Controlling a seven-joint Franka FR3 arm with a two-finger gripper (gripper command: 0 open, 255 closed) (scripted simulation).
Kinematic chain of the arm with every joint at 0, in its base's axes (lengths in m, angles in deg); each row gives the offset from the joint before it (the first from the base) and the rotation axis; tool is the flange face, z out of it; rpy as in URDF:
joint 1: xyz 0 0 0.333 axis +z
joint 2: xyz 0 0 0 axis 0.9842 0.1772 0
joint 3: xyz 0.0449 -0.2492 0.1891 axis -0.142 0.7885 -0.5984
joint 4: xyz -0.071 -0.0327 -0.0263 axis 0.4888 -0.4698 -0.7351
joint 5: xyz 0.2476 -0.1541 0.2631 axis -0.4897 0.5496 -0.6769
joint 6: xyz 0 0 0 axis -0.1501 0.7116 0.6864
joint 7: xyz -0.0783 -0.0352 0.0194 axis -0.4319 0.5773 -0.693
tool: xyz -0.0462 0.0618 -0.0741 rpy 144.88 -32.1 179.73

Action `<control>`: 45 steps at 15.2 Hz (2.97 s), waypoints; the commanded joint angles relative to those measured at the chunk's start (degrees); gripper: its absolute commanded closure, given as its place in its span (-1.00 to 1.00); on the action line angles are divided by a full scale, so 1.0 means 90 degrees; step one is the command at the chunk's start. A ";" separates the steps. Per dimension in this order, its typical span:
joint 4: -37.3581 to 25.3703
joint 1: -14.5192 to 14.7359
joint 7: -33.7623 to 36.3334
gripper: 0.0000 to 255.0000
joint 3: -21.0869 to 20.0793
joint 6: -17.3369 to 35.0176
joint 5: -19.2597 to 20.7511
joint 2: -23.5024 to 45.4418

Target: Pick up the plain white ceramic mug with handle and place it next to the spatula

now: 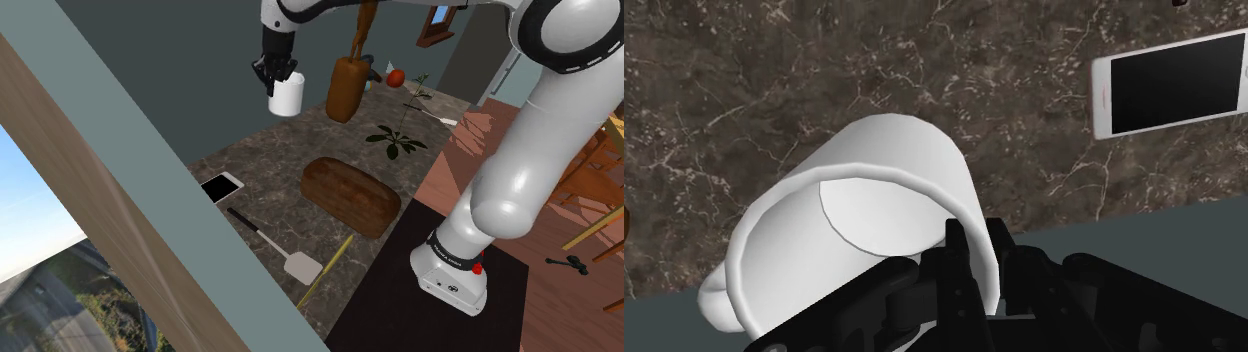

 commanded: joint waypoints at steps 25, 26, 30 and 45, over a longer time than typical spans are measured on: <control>-0.0395 0.2070 0.3936 1.00 -0.1750 -0.0498 0.0589 0.0305; -0.0519 0.2170 0.4096 1.00 -0.1810 -0.0551 0.0645 0.0406; -0.1112 0.2614 0.4725 1.00 -0.2014 -0.0802 0.0905 0.0882; -0.0288 0.2709 0.5081 1.00 -0.2000 0.0243 0.1122 0.1173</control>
